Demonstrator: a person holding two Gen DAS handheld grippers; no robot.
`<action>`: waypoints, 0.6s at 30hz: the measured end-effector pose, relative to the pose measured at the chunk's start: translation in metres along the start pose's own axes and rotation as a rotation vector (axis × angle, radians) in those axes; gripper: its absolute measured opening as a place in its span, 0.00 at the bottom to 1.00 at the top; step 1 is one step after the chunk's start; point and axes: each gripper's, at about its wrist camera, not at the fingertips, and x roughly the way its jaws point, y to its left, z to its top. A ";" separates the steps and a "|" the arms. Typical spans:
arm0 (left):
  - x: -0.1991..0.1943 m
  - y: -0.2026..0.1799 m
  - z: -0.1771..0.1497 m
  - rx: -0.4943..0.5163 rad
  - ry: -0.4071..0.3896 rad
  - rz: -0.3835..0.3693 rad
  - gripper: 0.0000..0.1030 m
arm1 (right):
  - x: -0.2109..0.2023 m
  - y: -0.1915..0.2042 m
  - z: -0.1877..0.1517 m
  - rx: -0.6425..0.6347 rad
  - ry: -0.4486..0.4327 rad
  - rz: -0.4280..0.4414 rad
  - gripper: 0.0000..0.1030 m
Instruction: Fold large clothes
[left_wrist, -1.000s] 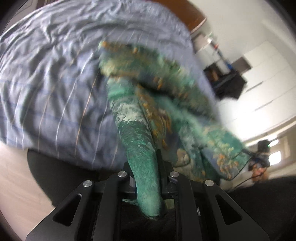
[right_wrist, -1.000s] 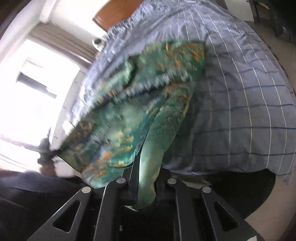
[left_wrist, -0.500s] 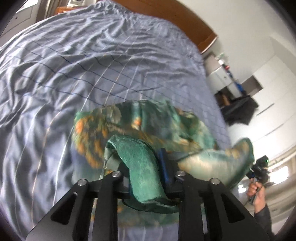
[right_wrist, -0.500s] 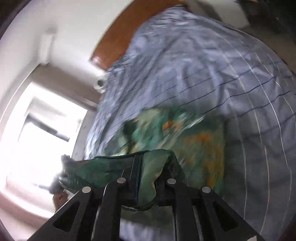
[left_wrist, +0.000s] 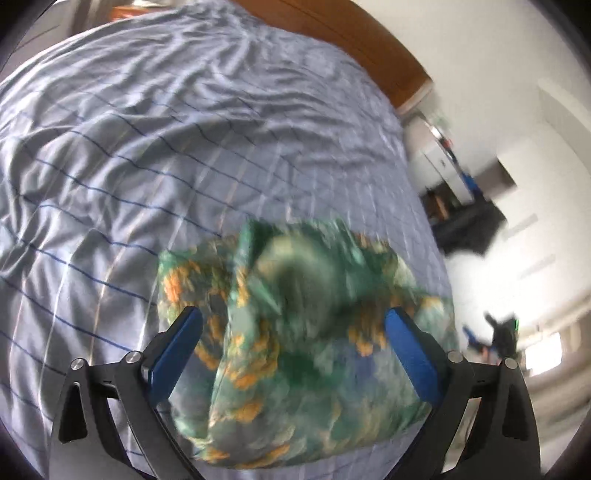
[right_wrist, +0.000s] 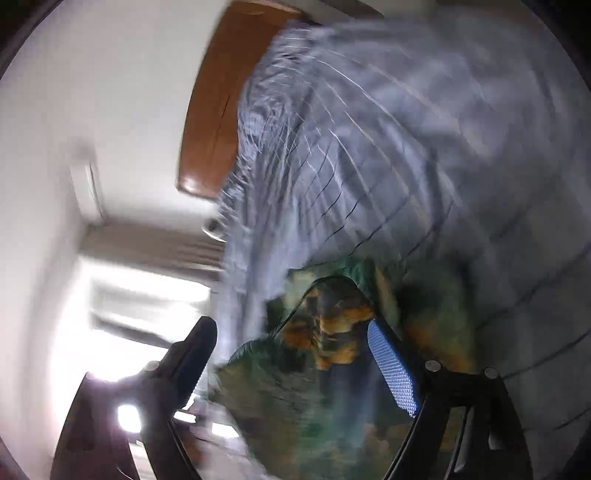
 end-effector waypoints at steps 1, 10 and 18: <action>0.005 0.000 -0.004 0.024 0.029 -0.004 0.96 | 0.004 0.011 -0.002 -0.090 0.023 -0.077 0.83; 0.102 -0.008 0.001 0.023 0.150 0.211 0.35 | 0.086 0.041 -0.036 -0.536 0.181 -0.558 0.52; 0.064 -0.050 0.010 0.123 -0.039 0.351 0.10 | 0.062 0.112 -0.060 -0.802 -0.023 -0.737 0.12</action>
